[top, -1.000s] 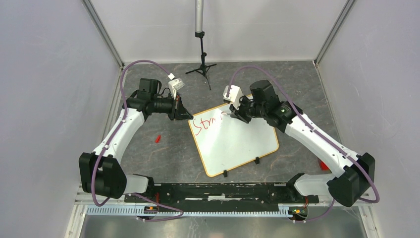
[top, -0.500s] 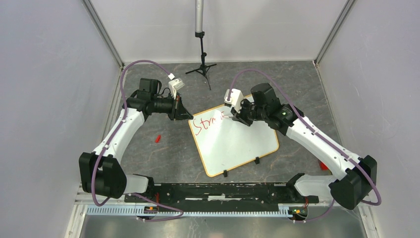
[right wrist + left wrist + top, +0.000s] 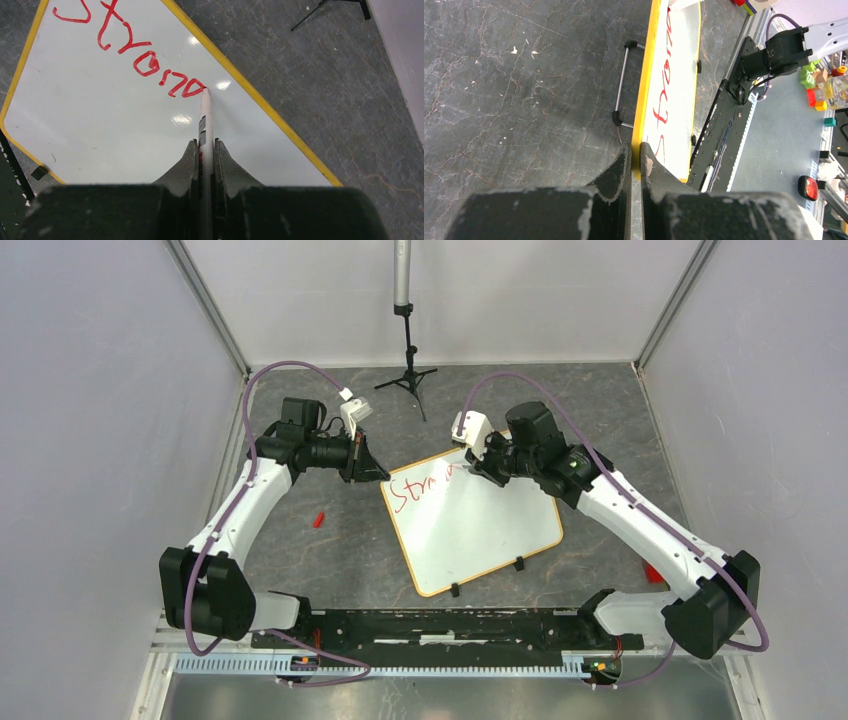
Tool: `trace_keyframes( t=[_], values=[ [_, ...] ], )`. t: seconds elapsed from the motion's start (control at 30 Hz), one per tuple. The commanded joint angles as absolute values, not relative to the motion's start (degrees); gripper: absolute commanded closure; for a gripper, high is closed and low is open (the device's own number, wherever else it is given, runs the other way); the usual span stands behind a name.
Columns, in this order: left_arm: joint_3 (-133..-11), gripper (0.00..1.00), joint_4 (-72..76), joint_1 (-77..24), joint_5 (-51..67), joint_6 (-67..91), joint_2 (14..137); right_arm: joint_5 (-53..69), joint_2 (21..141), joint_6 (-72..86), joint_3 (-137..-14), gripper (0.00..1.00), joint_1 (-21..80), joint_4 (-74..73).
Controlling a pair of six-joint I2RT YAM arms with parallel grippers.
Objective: Write a sentence on the whiteboard
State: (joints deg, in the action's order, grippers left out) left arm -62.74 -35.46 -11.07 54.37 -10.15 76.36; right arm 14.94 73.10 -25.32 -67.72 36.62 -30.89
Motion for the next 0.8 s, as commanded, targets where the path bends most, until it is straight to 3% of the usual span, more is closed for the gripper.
trace_keyframes(
  t=[0.0, 0.77],
  values=[
    [-63.72, 0.98, -38.41, -12.66, 56.51, -12.5, 77.36, 12.01, 73.93, -26.27, -69.79, 1.0, 36.26, -30.01],
    [-63.54, 0.98, -38.41, -12.66, 55.99, -13.01, 77.22, 18.67, 70.15, -25.14, -61.47, 1.0, 37.94, -33.53]
  ],
)
